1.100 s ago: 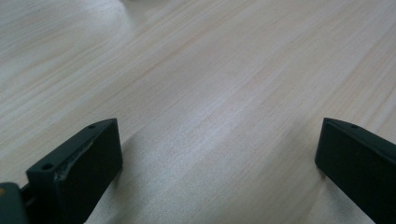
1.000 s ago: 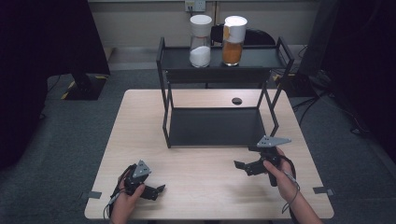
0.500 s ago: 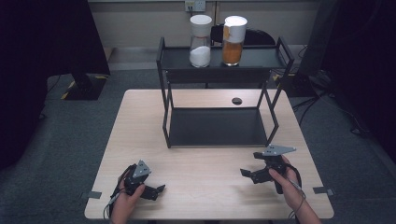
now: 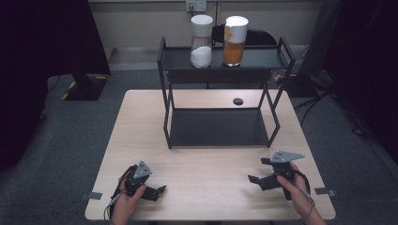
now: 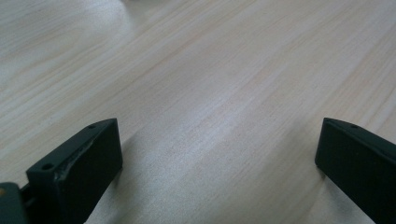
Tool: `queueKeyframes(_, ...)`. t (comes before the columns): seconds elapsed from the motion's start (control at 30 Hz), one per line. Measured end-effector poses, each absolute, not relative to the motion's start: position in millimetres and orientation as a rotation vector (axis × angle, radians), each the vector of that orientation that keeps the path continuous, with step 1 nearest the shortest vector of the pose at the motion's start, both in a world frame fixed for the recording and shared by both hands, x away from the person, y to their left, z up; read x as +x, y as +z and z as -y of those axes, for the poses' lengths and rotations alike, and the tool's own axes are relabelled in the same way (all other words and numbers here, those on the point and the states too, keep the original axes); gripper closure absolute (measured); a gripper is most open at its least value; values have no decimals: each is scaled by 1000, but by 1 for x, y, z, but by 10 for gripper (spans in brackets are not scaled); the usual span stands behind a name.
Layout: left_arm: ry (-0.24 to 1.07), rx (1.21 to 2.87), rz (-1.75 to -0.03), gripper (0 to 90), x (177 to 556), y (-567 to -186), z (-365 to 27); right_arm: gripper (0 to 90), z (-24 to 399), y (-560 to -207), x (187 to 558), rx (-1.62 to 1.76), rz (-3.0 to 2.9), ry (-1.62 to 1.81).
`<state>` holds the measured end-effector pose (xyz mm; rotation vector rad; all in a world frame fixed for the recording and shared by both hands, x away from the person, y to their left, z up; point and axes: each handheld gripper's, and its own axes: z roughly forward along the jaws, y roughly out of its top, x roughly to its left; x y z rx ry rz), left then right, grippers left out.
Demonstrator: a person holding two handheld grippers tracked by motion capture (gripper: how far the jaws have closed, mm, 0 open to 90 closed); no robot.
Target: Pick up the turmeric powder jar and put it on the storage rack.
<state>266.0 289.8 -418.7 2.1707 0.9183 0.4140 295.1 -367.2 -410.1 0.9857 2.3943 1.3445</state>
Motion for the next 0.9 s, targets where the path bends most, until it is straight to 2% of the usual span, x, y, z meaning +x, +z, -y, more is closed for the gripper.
queueKeyframes(0.9, 411, 2171, -920, 0, 266, -418, -290, 11, 398, -415, 260, 930, -2456, 1053)
